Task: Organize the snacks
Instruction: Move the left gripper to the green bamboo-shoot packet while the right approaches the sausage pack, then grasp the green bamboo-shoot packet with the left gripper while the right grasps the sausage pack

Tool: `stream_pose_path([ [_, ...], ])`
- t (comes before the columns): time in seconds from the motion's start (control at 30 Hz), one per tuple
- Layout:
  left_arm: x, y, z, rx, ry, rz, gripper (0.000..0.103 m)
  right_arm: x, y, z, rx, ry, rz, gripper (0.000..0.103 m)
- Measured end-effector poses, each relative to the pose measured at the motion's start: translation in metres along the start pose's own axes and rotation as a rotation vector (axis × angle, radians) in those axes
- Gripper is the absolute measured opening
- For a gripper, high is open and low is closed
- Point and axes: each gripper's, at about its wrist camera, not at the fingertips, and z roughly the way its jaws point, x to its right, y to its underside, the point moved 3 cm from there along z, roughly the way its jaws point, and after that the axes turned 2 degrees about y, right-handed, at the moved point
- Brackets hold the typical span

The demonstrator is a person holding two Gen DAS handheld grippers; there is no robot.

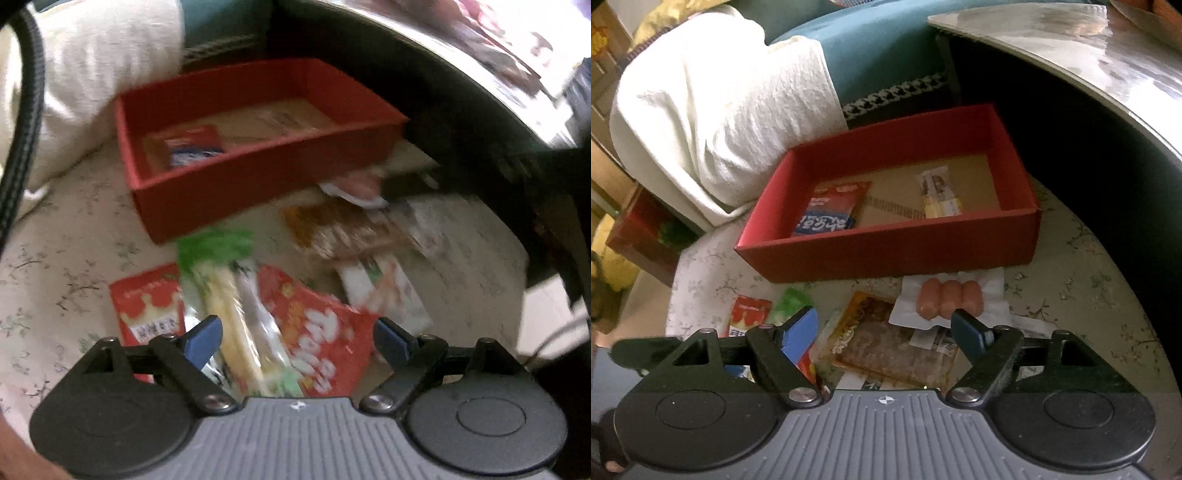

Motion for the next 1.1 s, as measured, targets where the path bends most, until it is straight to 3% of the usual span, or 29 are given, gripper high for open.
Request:
stream_pose_path([
  [0.17, -0.028, -0.012, 0.031, -0.082, -0.091, -0.137, 0.083, 0.007, 0.000, -0.003, -0.001, 0.006, 0.011, 0.084],
  [0.43, -0.021, -0.016, 0.037, -0.060, -0.154, -0.204, 0.083, 0.018, -0.003, -0.005, 0.003, 0.022, 0.028, 0.085],
  [0.5, -0.020, -0.012, 0.033, -0.051, -0.166, -0.227, 0.078, 0.019, -0.003, -0.007, 0.006, 0.022, 0.030, 0.085],
  [0.57, -0.019, -0.009, 0.030, -0.039, -0.163, -0.250, 0.060, 0.018, -0.003, -0.009, 0.011, 0.016, 0.024, 0.085],
  [0.67, -0.021, -0.002, 0.024, -0.028, -0.169, -0.319, 0.048, 0.019, -0.005, -0.011, 0.015, 0.012, 0.029, 0.085],
  [0.8, -0.026, 0.002, 0.019, -0.042, -0.188, -0.344, 0.044, 0.024, -0.010, -0.012, 0.021, 0.023, 0.038, 0.085],
  [0.83, -0.026, 0.001, 0.019, -0.039, -0.197, -0.331, 0.046, 0.026, -0.012, -0.013, 0.025, 0.033, 0.040, 0.085],
  [0.9, -0.026, 0.002, 0.022, -0.029, -0.204, -0.302, 0.062, 0.033, -0.013, -0.015, 0.025, 0.047, 0.060, 0.085],
  [0.97, -0.026, 0.000, 0.032, -0.017, -0.167, -0.280, 0.087, 0.037, -0.013, -0.012, 0.002, 0.046, 0.059, 0.085],
  [1.1, -0.019, -0.003, 0.043, -0.011, -0.188, -0.206, 0.096, 0.039, -0.009, 0.004, -0.052, 0.124, -0.040, 0.085],
])
